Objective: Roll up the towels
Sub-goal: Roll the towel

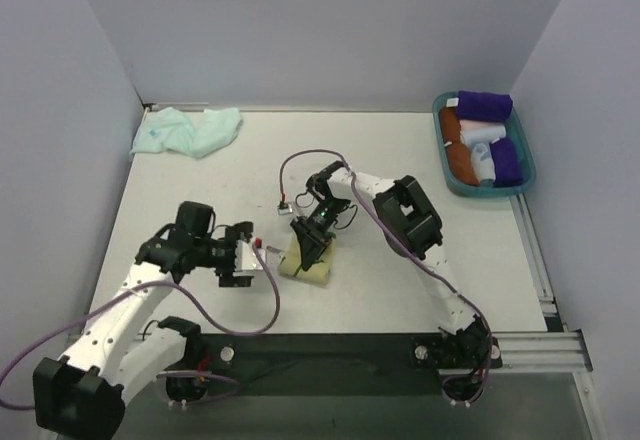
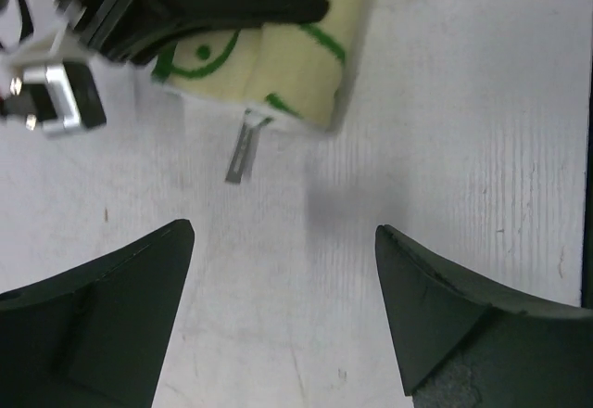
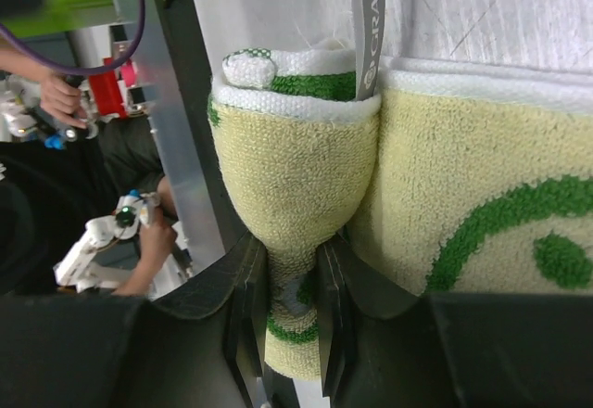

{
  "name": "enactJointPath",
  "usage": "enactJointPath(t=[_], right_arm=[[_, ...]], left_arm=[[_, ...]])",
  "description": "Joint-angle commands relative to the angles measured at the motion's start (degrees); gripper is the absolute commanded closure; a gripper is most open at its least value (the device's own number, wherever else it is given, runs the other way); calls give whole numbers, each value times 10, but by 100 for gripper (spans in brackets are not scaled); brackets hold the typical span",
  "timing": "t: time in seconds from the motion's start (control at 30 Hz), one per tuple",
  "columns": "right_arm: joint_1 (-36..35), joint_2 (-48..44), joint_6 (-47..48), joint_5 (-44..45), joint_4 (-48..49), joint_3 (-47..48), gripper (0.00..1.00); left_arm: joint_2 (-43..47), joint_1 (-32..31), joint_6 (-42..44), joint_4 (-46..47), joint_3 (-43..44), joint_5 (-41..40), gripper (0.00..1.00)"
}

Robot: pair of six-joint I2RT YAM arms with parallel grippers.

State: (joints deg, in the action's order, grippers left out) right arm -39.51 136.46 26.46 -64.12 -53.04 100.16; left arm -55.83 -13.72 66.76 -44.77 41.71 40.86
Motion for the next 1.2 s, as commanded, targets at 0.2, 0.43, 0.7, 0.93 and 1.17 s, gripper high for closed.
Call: enactJointPath(t=[0.2,0.43,0.7,0.93,1.17], right_arm=[[4,69,54,-21,-89,44,100],[6,78,81,-22,-104,49,100],[8,83,108,-31,-124,53,100],[15,69,104,-17,-125,53,95],[52,-1,69,37,-122,97,48]], left_arm=[[99,-371,10,358,-187,-300,12],[-69,-425,-14,516,-191,-401,24],[-139,-431,-11,567,-206,-403,35],[-165,-432,-55,453,-170,-369,70],[-172,-437,-131,264,-92,-314,88]])
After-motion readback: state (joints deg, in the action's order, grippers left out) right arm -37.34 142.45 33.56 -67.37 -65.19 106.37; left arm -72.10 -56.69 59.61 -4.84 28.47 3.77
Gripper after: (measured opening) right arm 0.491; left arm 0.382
